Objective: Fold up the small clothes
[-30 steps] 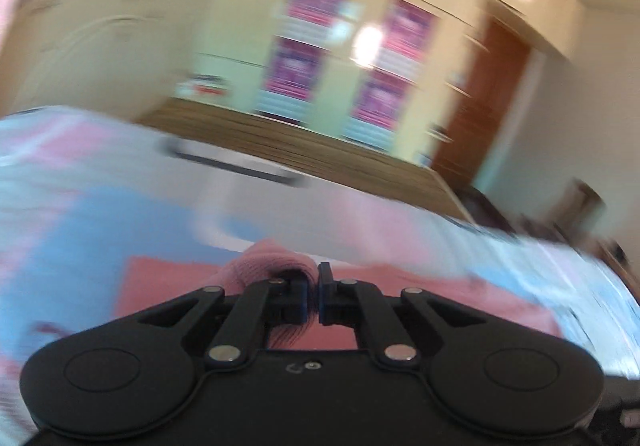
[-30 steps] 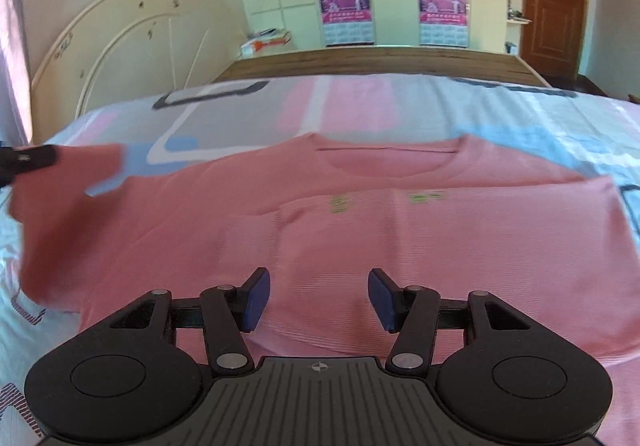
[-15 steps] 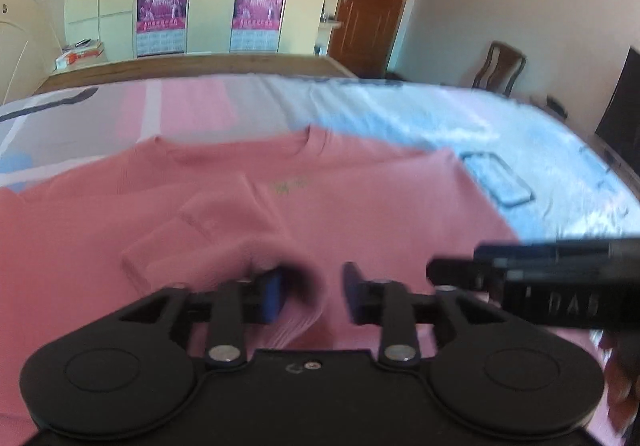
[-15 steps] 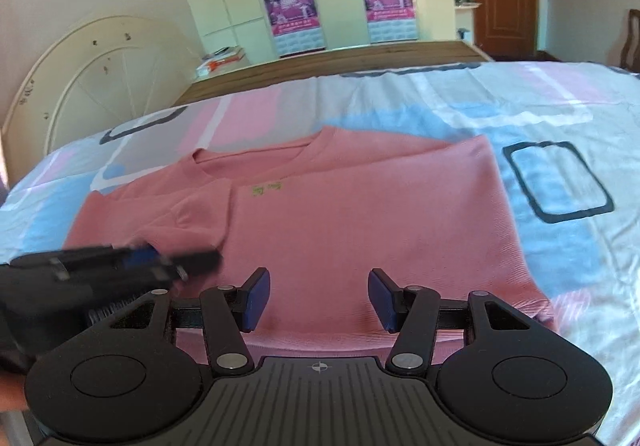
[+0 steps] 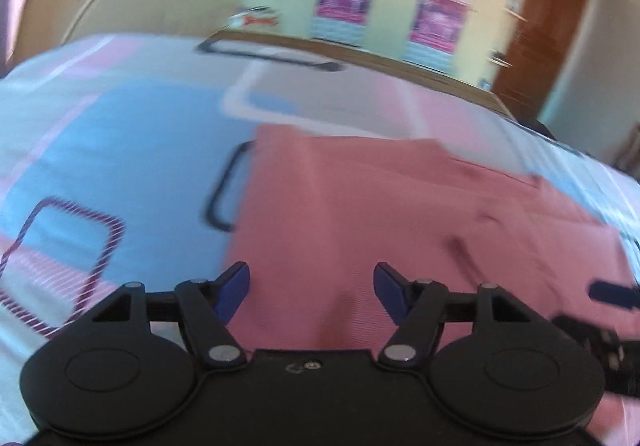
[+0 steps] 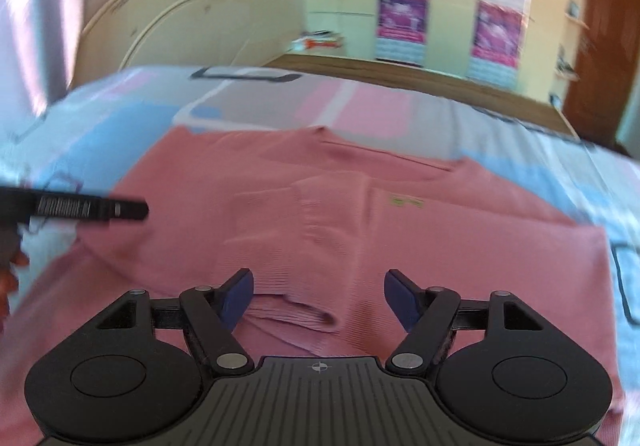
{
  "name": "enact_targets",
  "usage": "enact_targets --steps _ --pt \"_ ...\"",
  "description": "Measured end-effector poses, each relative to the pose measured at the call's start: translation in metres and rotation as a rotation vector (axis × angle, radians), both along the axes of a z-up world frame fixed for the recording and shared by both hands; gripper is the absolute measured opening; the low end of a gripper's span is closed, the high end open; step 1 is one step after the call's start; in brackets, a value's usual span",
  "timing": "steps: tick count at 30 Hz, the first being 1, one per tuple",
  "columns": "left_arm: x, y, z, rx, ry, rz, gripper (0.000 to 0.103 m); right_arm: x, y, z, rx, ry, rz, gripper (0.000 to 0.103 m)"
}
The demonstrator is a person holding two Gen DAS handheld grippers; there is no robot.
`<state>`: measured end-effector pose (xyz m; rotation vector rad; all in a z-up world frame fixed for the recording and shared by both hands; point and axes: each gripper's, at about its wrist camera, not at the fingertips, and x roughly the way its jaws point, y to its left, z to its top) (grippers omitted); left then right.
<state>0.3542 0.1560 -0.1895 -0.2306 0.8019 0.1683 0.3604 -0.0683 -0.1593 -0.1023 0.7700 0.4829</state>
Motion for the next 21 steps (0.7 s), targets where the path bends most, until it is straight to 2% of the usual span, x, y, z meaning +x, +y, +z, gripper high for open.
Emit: enact_targets --steps 5,7,8,9,10,13,15,18,21 --pt "0.013 0.012 -0.014 0.001 0.042 0.014 0.066 -0.006 0.034 -0.015 -0.152 -0.091 0.105 0.071" --pt "0.016 0.013 -0.016 -0.008 0.044 0.016 0.067 -0.002 0.043 -0.025 -0.2 -0.094 0.139 0.071" --pt "0.016 0.015 -0.016 -0.01 0.042 0.014 0.067 -0.001 0.046 -0.028 -0.201 -0.09 0.15 0.066" --pt "0.015 0.015 -0.017 -0.009 0.041 0.011 0.068 0.003 0.046 -0.031 -0.188 -0.07 0.158 0.056" --pt "0.015 0.014 -0.017 -0.006 0.04 0.009 0.068 0.008 0.044 -0.032 -0.148 -0.033 0.165 0.035" --pt "0.014 0.014 -0.018 -0.006 0.033 0.004 0.069 0.02 0.034 -0.03 -0.057 0.04 0.114 0.018" --pt "0.013 0.012 -0.016 0.001 0.024 -0.003 0.069 0.027 0.013 -0.025 0.051 0.083 0.035 0.014" --pt "0.011 0.006 -0.014 0.031 0.017 -0.027 0.071 0.029 -0.024 -0.011 0.143 0.068 -0.092 0.014" --pt "0.01 -0.002 -0.017 0.071 0.026 -0.049 0.073 0.031 -0.074 -0.008 0.277 0.149 -0.224 0.014"
